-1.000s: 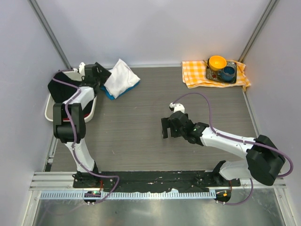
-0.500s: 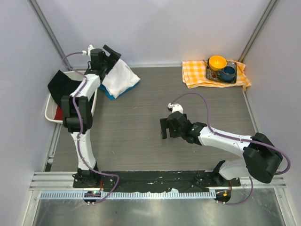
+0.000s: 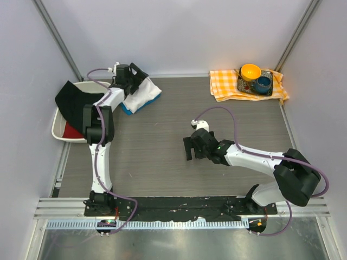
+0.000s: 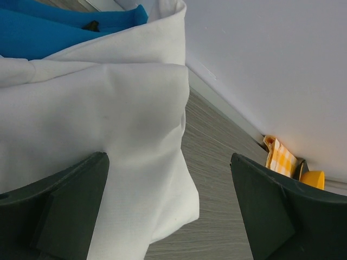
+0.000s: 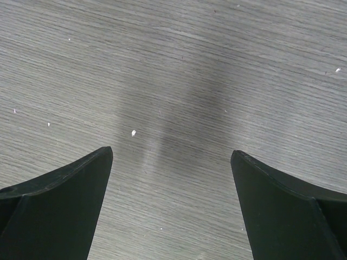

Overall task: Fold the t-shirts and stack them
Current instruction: Neatly place the folded tshirt to the corner

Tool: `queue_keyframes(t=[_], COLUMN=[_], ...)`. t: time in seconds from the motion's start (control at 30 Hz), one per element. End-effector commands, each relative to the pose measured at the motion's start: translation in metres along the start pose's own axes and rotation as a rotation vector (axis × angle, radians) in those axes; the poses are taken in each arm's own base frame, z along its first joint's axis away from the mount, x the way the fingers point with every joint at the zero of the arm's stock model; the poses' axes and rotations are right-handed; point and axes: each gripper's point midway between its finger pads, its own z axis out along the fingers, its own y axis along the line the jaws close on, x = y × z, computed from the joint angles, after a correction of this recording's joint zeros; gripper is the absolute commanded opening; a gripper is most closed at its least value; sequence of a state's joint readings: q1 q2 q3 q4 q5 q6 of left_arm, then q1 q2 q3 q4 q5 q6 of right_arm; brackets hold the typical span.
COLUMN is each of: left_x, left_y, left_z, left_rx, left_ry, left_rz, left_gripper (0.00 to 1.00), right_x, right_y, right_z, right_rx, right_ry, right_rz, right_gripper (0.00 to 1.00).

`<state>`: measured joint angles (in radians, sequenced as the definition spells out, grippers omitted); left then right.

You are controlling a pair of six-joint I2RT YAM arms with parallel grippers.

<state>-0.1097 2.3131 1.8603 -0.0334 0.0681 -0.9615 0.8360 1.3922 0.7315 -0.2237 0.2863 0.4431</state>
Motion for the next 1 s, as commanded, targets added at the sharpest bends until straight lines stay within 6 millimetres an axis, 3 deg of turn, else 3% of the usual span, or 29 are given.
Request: queue_keyframes(t=[0.0,0.17,0.3,0.47,0.73,0.93,0.97], left_x=[0.015,0.049,0.068,0.098,0.150,0.154,0.140], left_y=[0.017,0.025,0.023,0.007,0.008,-0.001,-0.019], left_z=[0.022,0.046,0.048,0.040,0.020,-0.003,-0.013], left_rx=[0.006,0.034,0.067,0.162,0.225,0.284,0.317], left_ry=[0.035,0.159,0.240,0.385,0.553,0.554,0.520], left_rz=[0.034,0.103,0.149,0.198,0.289,0.276,0.288], left_gripper=[1.00,1.00,1.00,0.99,0.99,1.00,1.00], right_x=[-0.023,-0.022,-0.023,-0.023,-0.025,-0.025,-0.025], right_y=[0.009,0.007,0.006,0.008,0.012,0.013,0.014], right_z=[-0.005,-0.009,-0.013,-0.014,-0.021,-0.024,-0.024], right_rx=[-0.024,-0.024,-0.027,-0.039,-0.069,-0.078,-0.079], right_ry=[-0.072,-0.076,-0.081,-0.079,-0.094,-0.099,-0.102], right_rz=[0.013,0.022,0.027,0.035,0.059,0.065,0.066], right_gripper=[0.97,0.97,0.97,0.97,0.97,0.97,0.97])
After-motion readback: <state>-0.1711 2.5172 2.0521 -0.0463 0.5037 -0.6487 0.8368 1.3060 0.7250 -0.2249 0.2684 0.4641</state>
